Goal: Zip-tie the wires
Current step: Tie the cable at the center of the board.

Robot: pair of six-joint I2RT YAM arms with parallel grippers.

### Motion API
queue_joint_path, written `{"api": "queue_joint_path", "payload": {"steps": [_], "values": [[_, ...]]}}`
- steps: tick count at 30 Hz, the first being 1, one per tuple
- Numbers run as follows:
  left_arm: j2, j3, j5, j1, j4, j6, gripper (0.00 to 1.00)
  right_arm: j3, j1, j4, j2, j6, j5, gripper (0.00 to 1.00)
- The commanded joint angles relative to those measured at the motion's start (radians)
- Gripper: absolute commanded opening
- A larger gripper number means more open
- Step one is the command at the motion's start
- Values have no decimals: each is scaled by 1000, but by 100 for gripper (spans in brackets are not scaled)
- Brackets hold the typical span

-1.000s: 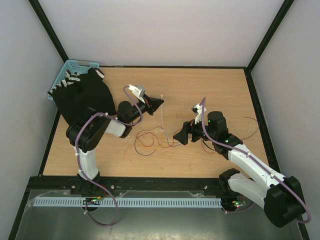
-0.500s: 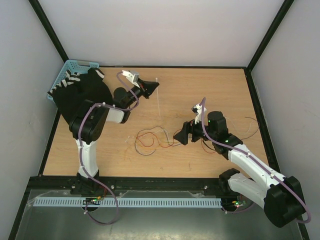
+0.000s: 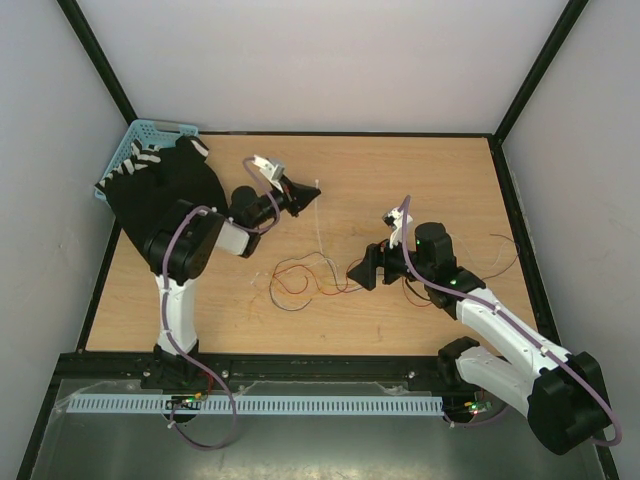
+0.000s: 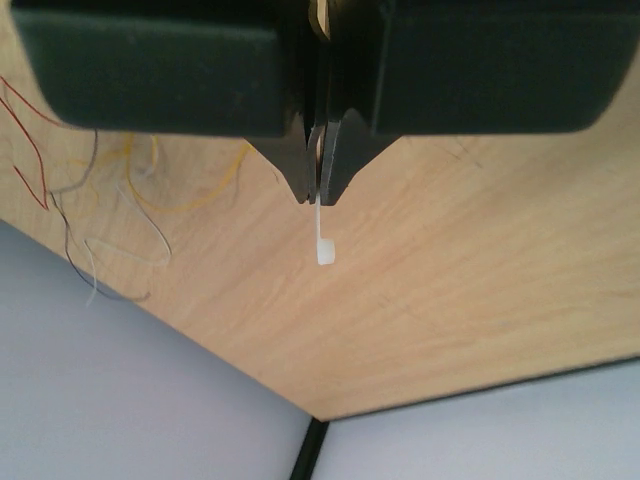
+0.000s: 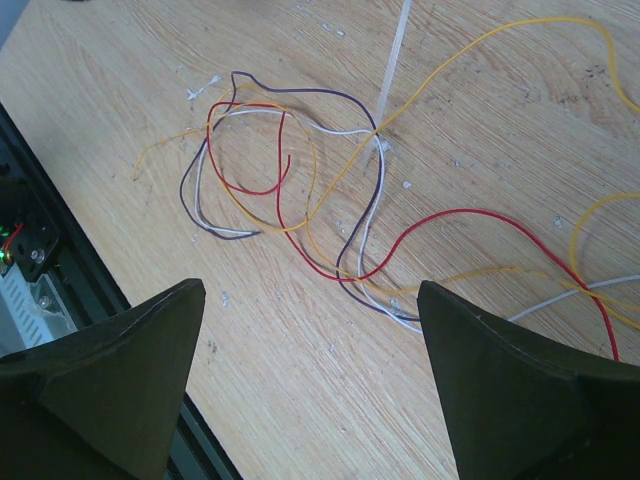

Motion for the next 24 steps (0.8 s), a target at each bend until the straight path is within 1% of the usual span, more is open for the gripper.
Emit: {"api": "queue_joint_path", "payload": {"steps": [1,5,14,24], "values": [[-39,-47,45,-28,38,38,0,10,6,13,-1,-13,-1,98],[-60,-87,58,-56,38,47,0,6,6,17,-2,-15,-1,98],[-89,-163,12,-132,41,60,0,1,6,29,6,-9,-9,98],[-89,-173,-32,-174,41,62,0,3,6,26,-14,-18,-6,98]]}}
